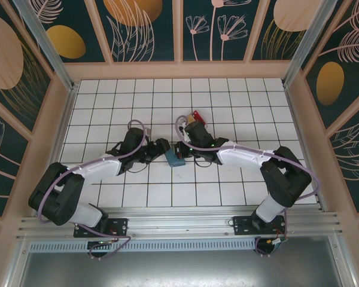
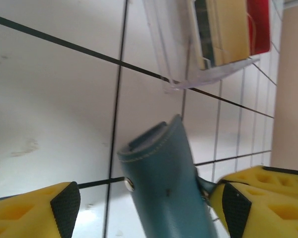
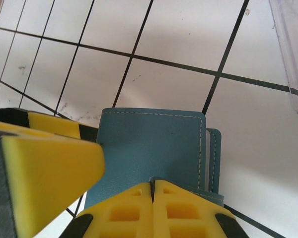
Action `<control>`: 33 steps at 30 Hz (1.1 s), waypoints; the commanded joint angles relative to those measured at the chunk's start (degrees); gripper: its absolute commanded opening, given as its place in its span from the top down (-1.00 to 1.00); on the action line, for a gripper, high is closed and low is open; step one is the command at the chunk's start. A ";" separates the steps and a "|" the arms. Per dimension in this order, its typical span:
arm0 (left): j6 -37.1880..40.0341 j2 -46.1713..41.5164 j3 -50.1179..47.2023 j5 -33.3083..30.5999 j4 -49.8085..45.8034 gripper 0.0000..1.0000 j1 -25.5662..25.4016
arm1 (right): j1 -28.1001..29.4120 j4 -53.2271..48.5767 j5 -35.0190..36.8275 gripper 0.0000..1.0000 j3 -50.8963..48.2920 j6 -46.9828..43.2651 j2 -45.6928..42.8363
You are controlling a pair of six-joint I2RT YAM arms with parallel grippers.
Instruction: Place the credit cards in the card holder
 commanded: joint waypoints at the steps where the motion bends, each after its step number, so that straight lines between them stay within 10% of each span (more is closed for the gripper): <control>1: -2.85 0.80 0.05 2.07 4.69 -0.50 -0.49 | 0.25 5.63 0.75 1.00 -1.08 2.75 -3.20; 12: -5.23 1.46 -0.65 3.30 8.93 -0.13 -0.61 | 0.06 11.00 -1.03 1.00 -3.24 6.20 -5.24; 18: -5.08 1.59 -0.83 3.61 9.38 0.84 -0.66 | -0.44 12.03 -1.37 1.00 -4.27 7.01 -5.55; 22: -4.38 1.14 -0.57 3.34 8.25 1.00 -0.59 | -2.47 11.74 -1.39 1.00 -6.26 7.19 -7.06; 30: -3.48 -0.77 0.05 2.42 6.53 0.97 -0.60 | -7.78 10.32 -2.11 1.00 -11.98 7.19 -12.60; 33: -2.60 0.16 0.79 3.19 6.36 0.26 -0.67 | -7.83 10.01 -2.50 1.00 -12.82 7.23 -14.15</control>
